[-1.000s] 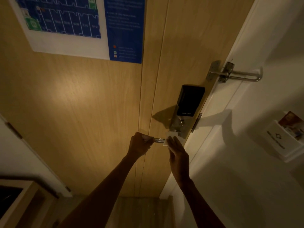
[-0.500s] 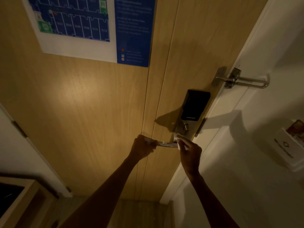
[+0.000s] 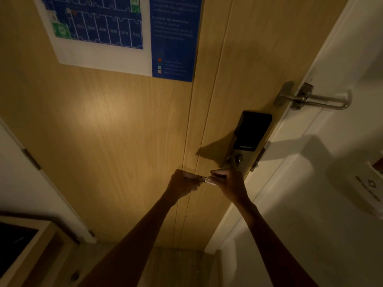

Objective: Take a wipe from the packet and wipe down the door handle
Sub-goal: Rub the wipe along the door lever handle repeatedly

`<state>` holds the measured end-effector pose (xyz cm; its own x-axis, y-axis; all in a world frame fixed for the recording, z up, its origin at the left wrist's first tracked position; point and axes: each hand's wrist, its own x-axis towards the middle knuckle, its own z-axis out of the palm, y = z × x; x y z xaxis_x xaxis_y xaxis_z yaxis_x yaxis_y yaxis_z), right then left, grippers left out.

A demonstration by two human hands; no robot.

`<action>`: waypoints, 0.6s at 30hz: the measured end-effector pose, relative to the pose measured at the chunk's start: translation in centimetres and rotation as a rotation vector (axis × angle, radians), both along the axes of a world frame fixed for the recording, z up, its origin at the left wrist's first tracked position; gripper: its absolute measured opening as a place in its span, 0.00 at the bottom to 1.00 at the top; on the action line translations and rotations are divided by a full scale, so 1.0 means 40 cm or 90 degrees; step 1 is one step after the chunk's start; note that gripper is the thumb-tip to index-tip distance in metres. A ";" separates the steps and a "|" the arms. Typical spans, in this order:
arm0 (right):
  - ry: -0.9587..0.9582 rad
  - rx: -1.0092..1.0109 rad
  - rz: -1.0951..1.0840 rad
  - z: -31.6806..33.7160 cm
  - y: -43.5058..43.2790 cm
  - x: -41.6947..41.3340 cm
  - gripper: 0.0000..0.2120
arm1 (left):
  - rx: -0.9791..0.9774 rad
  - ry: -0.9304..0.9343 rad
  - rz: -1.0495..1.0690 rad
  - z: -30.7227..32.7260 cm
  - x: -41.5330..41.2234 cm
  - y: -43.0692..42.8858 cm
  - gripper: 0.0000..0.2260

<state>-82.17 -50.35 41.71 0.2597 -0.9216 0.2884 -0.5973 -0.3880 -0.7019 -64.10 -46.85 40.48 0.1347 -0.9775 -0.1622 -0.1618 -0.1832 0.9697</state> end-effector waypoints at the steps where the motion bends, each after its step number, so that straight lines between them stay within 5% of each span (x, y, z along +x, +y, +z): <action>1: 0.007 0.013 0.022 0.002 -0.003 0.004 0.12 | -0.002 0.002 -0.005 0.002 0.001 0.002 0.08; 7: 0.173 -0.069 0.088 0.017 0.011 -0.040 0.10 | -0.008 -0.006 -0.003 0.013 -0.001 0.004 0.07; 18: 0.232 -0.182 0.052 0.006 0.049 -0.059 0.06 | -0.029 -0.078 0.020 0.022 0.000 0.005 0.06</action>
